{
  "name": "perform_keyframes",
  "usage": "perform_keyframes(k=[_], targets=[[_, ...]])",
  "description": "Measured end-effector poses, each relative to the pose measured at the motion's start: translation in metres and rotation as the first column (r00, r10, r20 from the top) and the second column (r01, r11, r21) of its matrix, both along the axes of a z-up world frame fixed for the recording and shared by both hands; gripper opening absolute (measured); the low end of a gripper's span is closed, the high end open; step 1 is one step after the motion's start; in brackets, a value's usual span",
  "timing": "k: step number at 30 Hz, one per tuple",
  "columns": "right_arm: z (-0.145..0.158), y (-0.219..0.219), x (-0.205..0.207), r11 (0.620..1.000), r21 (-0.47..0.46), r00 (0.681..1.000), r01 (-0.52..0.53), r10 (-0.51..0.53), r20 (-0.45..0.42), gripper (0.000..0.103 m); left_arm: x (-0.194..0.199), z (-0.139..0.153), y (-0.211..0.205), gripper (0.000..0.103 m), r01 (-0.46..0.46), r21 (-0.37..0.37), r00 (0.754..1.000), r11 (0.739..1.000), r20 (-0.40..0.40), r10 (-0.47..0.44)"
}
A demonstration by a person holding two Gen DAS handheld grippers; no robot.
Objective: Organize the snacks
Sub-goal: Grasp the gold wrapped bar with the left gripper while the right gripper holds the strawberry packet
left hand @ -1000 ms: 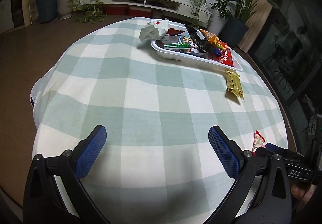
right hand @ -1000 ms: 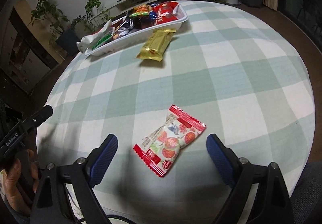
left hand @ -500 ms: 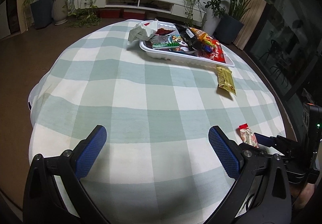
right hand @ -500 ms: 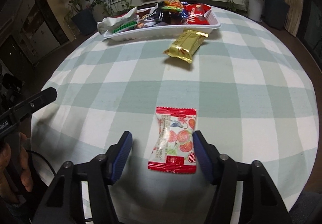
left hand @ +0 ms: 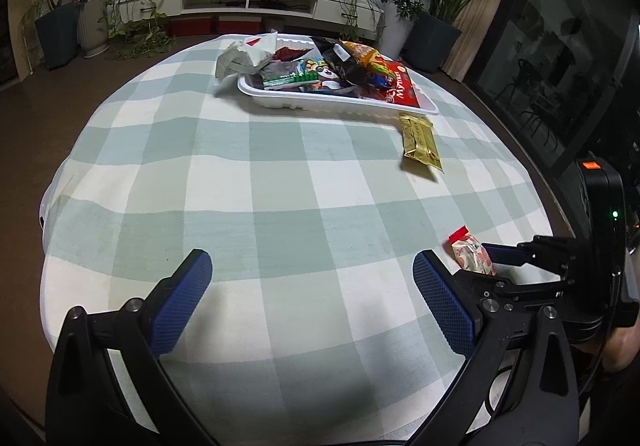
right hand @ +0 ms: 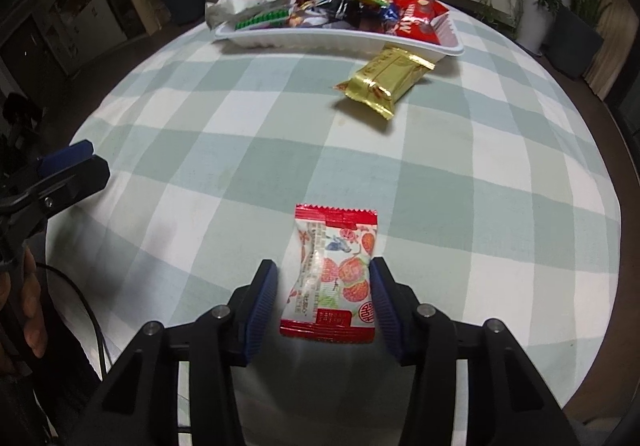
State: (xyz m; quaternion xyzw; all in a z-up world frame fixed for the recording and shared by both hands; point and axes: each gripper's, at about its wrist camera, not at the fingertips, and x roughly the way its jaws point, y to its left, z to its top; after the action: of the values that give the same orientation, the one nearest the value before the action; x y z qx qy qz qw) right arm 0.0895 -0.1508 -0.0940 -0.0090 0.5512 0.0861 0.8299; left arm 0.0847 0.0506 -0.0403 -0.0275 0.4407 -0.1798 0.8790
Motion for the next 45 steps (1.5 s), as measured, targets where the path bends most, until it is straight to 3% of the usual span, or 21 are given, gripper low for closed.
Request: perform_keyframes(k=[5, 9, 13, 15, 17, 20, 30, 37, 45], targets=[[0.000, 0.002, 0.003, 0.999, -0.037, 1.000, -0.019, 0.019, -0.016, 0.045, 0.006, -0.001, -0.007, 0.101, -0.010, 0.073, 1.000, 0.997, -0.008, 0.011], [0.002, -0.003, 0.001, 0.999, -0.030, 1.000, -0.022, 0.022, -0.017, 0.036, 0.013, 0.000, -0.009, 0.101, -0.007, 0.066, 1.000, 0.998, -0.008, 0.008], [0.002, -0.008, -0.003, 1.000, -0.013, 1.000, -0.014, 0.014, -0.015, 0.033, 0.019, 0.002, -0.017, 0.101, 0.029, 0.068, 1.000, 0.997, -0.003, -0.029], [0.002, -0.011, -0.006, 1.000, -0.001, 1.000, -0.004, 0.004, -0.012, 0.033, 0.024, 0.003, -0.027, 0.094, 0.064, 0.071, 0.998, 0.995, -0.005, -0.064], [0.003, -0.017, -0.010, 1.000, 0.017, 1.000, 0.013, -0.013, -0.008, 0.032, 0.032, 0.007, -0.039, 0.074, 0.095, 0.075, 0.995, 0.993, -0.008, -0.095], [0.004, -0.030, -0.015, 0.998, 0.027, 0.999, 0.049, -0.049, -0.005, 0.032, 0.046, 0.012, -0.062, 0.061, 0.139, 0.101, 0.990, 0.985, -0.019, -0.138], [0.002, -0.051, -0.020, 0.993, 0.072, 0.996, 0.091, -0.092, 0.017, 0.032, 0.114, -0.001, -0.173, 0.061, 0.269, 0.243, 0.962, 0.932, -0.102, -0.251], [0.001, -0.057, -0.021, 0.991, 0.109, 0.996, 0.080, -0.083, 0.031, 0.033, 0.162, -0.016, -0.214, 0.061, 0.296, 0.307, 0.953, 0.905, -0.159, -0.258], [0.002, -0.056, -0.025, 0.991, 0.111, 0.996, 0.071, -0.076, 0.043, 0.033, 0.172, -0.033, -0.239, 0.063, 0.343, 0.343, 0.935, 0.874, -0.217, -0.282]])
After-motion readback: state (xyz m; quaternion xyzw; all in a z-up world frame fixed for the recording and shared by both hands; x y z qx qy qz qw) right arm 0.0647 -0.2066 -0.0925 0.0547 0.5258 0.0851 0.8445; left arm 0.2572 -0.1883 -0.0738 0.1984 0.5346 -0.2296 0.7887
